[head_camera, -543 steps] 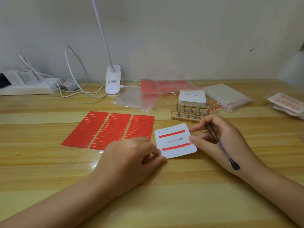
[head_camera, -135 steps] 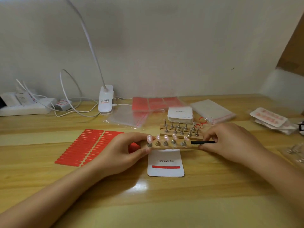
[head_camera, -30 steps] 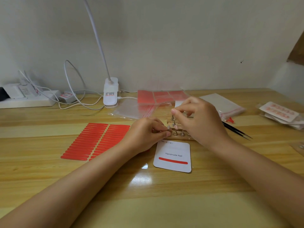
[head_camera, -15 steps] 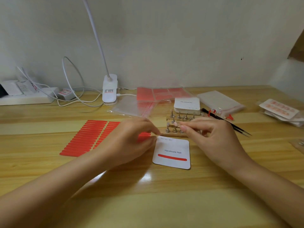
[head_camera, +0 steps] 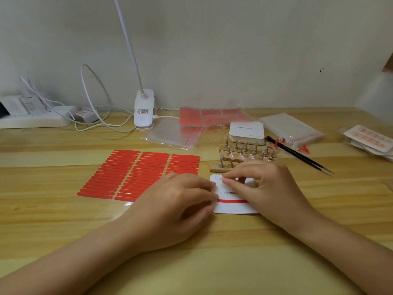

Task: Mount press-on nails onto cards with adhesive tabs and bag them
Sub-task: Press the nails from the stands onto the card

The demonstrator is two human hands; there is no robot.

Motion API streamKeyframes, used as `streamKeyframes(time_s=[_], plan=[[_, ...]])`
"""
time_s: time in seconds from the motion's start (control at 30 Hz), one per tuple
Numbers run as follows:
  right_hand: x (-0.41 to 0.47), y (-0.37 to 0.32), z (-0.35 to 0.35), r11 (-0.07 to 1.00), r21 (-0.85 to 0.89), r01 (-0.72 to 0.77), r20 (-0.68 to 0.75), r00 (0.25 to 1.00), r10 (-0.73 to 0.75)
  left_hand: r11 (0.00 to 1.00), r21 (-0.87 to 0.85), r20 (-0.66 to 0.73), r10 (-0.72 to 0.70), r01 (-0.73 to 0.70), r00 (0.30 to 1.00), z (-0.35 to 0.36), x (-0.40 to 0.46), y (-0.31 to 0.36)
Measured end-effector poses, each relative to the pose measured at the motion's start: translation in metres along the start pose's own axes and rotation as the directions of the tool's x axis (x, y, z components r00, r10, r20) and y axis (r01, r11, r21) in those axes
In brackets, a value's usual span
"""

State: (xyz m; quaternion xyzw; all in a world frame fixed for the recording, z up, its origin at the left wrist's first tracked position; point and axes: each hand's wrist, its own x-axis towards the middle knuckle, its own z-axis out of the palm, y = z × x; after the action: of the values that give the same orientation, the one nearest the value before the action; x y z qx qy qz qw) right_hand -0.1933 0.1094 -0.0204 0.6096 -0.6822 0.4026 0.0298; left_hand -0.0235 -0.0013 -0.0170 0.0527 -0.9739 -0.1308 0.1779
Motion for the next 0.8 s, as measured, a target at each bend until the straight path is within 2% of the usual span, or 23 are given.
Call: streamKeyframes(time_s=[0.13, 0.4, 0.8], plan=[[-0.0013, 0.0010, 0.0009, 0.991, -0.103, 0.086, 0.032, 0.996, -0.083, 1.000, -0.029, -0.017, 0.003, -0.003, 1.000, 0.0020, -0.0004, -0.0015], [0.0006, -0.0001, 0.0032, 0.974, -0.188, 0.122, 0.025, 0.992, -0.120, 0.998, -0.070, -0.052, -0.009, 0.006, 0.999, 0.0035, -0.0005, -0.0009], [-0.0002, -0.0005, 0.0040, 0.962, -0.225, 0.155, 0.072, 0.987, -0.142, 0.993, -0.118, -0.034, -0.023, 0.019, 0.999, 0.0034, -0.0002, -0.0017]])
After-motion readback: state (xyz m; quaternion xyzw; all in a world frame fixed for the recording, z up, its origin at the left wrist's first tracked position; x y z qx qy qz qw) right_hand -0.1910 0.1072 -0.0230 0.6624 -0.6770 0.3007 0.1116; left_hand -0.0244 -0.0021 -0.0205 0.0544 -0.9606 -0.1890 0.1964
